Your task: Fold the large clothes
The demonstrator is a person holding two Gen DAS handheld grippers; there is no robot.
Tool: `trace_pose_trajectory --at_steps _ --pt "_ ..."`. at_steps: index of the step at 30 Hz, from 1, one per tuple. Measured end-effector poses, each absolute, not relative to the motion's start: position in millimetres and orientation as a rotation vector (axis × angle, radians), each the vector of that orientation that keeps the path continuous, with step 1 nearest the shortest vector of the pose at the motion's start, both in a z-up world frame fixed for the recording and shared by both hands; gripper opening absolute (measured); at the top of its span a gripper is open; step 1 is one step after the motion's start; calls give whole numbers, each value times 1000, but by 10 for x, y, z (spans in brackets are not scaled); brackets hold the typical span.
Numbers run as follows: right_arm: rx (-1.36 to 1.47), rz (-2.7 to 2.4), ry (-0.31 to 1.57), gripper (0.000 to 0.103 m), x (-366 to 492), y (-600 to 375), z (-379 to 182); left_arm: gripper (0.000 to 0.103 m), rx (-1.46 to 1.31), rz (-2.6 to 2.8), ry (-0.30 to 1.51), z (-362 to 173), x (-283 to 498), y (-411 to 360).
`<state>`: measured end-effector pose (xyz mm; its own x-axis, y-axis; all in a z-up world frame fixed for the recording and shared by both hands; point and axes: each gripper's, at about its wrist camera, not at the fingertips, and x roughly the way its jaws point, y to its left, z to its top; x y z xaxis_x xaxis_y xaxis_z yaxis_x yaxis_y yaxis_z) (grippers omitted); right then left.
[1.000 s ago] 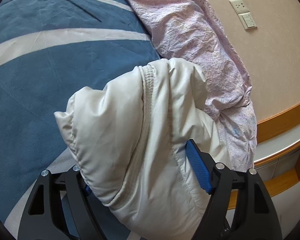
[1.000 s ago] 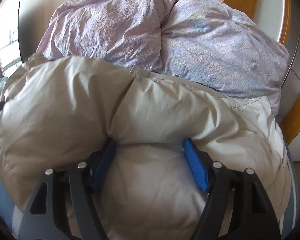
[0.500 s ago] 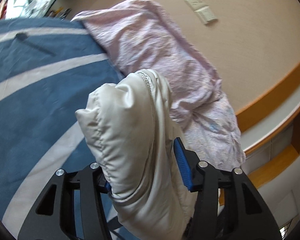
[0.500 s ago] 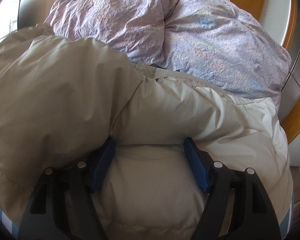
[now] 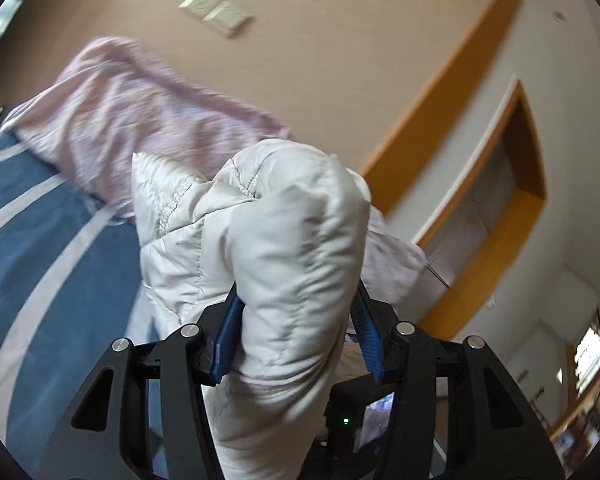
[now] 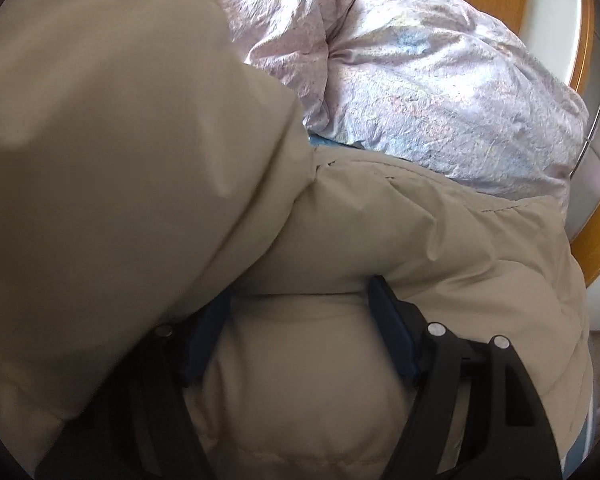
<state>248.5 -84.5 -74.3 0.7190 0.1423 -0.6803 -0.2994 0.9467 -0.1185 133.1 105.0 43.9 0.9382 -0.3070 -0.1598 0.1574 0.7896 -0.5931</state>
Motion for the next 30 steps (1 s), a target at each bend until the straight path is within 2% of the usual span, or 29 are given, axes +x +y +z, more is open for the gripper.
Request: trace_pose_trajectory --at_steps 4,8,14,20,30 --pt "-193 265 707 72 2363 -1114 -581 52 -566 -304 233 551 1356 828" --pt "-138 234 626 81 2121 -1584 -383 52 -547 -346 232 597 1375 672" --pt "40 95 611 82 2013 -2527 -265 52 -477 -430 247 642 1414 256" --pt "143 1 619 82 1951 -3132 -299 52 -372 -561 324 601 1553 -399" --pt "350 -36 611 82 1884 -3916 -331 52 -192 -692 492 199 1746 -1313"
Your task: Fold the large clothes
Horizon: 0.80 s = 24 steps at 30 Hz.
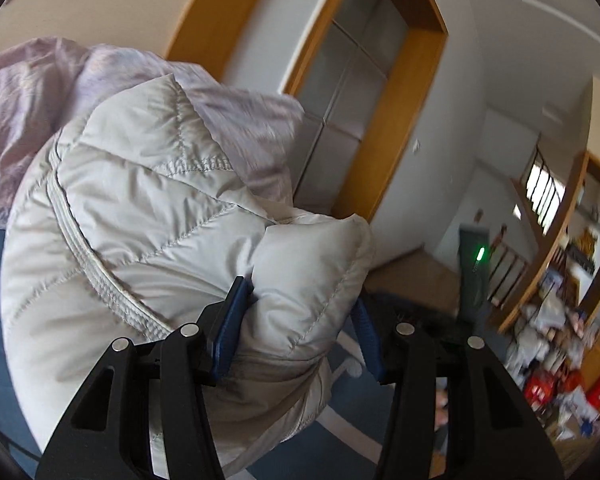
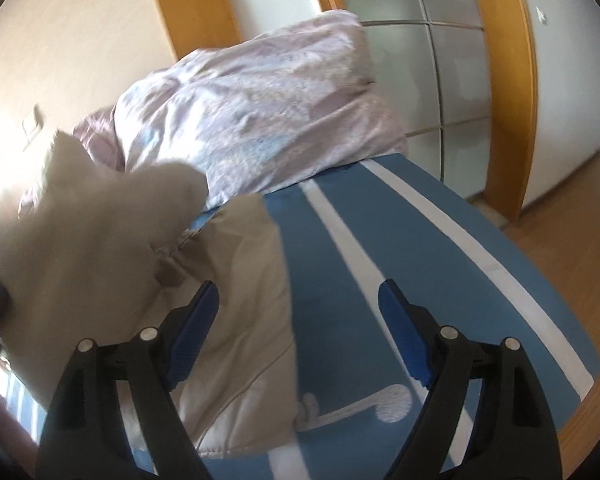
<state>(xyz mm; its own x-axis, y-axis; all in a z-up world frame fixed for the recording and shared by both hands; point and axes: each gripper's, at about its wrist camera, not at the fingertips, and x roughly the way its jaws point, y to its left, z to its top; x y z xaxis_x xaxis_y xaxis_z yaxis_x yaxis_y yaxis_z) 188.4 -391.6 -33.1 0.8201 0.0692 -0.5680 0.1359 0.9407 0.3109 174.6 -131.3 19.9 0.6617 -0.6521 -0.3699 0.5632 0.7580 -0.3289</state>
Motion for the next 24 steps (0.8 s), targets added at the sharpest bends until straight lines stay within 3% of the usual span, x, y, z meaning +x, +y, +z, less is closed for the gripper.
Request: trace_pose_trajectory --at_steps 10,24 --pt "580 295 589 82 1993 -4269 -26 53 -2 -700 523 -45 1689 -1752" --pt "350 536 791 82 2750 -3510 276 57 215 -698 569 -383 1576 -2218"
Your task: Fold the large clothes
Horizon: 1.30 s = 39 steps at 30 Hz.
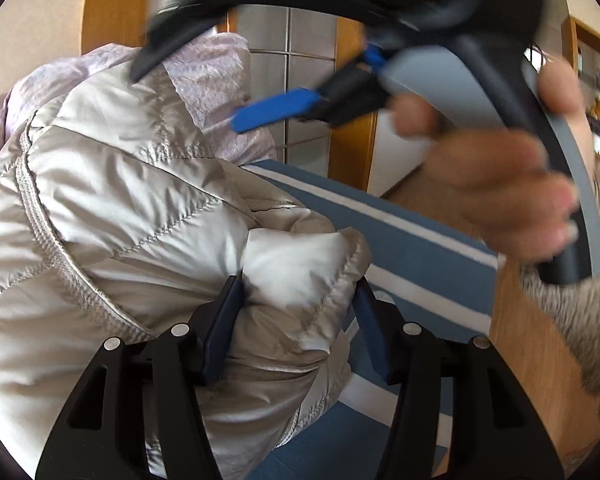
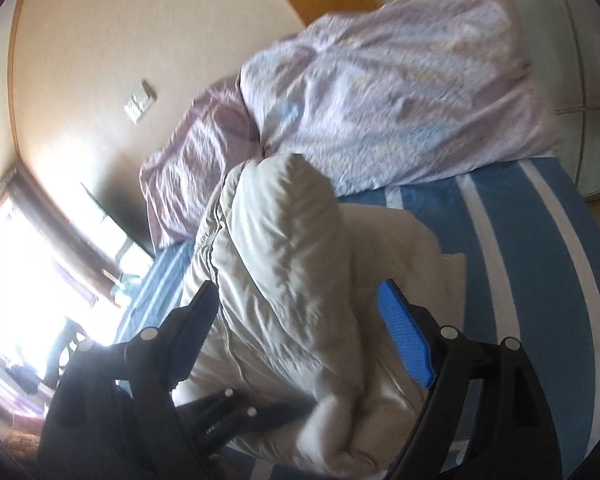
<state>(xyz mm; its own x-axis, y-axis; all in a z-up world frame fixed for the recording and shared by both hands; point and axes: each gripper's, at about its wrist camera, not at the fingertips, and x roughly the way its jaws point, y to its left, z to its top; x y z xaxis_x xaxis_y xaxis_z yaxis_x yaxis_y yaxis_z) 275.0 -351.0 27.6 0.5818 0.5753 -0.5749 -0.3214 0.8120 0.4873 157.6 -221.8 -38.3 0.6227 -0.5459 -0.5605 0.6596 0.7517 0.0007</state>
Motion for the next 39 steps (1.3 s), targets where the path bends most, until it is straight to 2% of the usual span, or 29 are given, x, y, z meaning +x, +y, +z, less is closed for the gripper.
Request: trace_pose_trajectory --at_steps 7,8,9,11,14,18,21,23,27,32,39 --pt "372 552 885 81 3013 -3449 58 60 305 -699 572 -464 1619 -2373" --pt "373 561 891 75 3012 -3429 32 60 315 -700 572 -476 1623 -2398" --pt "353 543 888 60 2997 -3406 18 61 324 -697 569 -487 1614 -2411" --pt "343 514 890 37 2999 -3412 -24 63 344 -687 555 -500 1578 -2437" --pt "398 513 908 21 3035 -3502 -96 63 404 -676 529 -476 1480 -2447" --pt "425 482 907 17 3060 -3611 -183 63 492 -643 436 -281 1177 -2260" --pt "451 473 910 17 3070 -3679 -254 66 413 -635 433 79 1129 -1835" --pt "458 466 908 17 3062 -3707 -300 73 326 -615 442 301 1240 -1554" --pt "463 453 901 17 3037 -3716 -350 76 150 -468 468 641 1856 -983" --pt "456 434 897 17 3026 -3703 -362 76 42 -387 551 636 2415 -597" --pt "450 415 887 17 3013 -3706 -387 76 18 -369 620 399 2592 -564"
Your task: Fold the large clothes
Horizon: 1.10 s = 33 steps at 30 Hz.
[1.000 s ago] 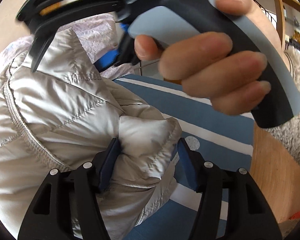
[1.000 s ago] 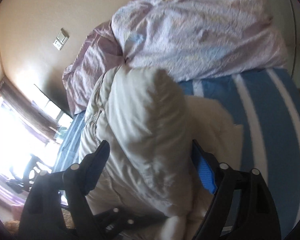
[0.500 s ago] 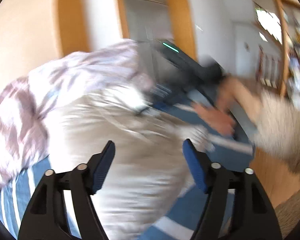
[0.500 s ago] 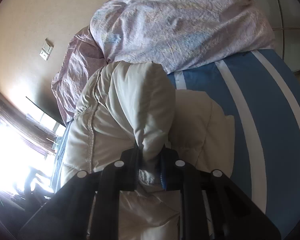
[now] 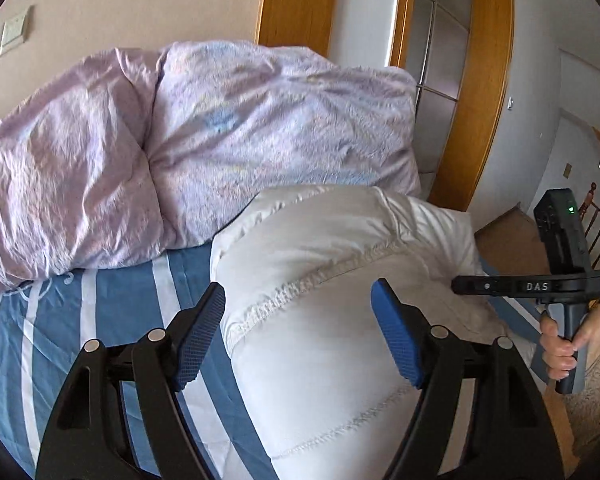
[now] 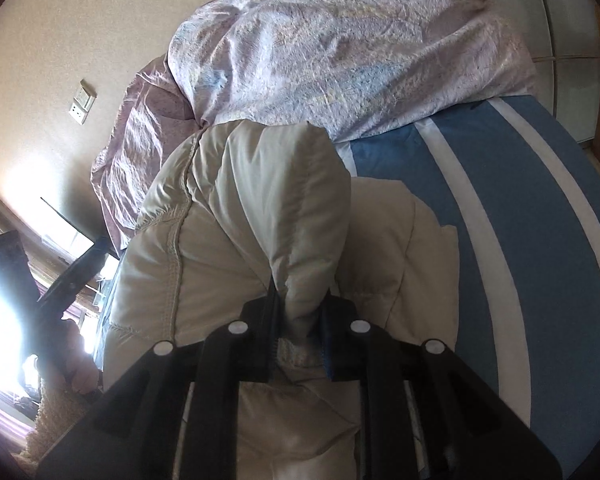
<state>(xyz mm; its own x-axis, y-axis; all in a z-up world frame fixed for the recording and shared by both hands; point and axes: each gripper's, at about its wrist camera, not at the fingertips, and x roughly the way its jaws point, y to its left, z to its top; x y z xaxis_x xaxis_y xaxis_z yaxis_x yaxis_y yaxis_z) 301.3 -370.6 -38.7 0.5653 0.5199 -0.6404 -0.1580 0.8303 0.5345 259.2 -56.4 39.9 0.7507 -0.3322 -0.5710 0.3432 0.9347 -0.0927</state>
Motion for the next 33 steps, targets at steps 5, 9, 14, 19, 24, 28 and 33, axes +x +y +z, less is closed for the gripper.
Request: trace_pose_trajectory --at_steps 5,9,14,19,24,28,33 --pt "456 400 878 18 3004 -3726 -429 77 101 -350 641 242 2630 -767" --pt "449 388 879 18 2992 -3734 -464 77 112 -361 676 129 2671 -872" --pt "452 377 887 19 2993 -3763 -544 78 176 -341 692 31 2661 -1003" --pt "461 371 891 21 3007 -3771 -642 78 187 -327 703 -54 2680 -1063" --pt "451 358 891 22 3011 -3760 -697 79 199 -317 701 -128 2681 -1106" --pt "451 350 893 22 3022 -3751 -756 80 212 -309 695 -170 2685 -1140" --pt "441 344 889 22 3032 -3736 -833 80 223 -292 676 -212 2677 -1176"
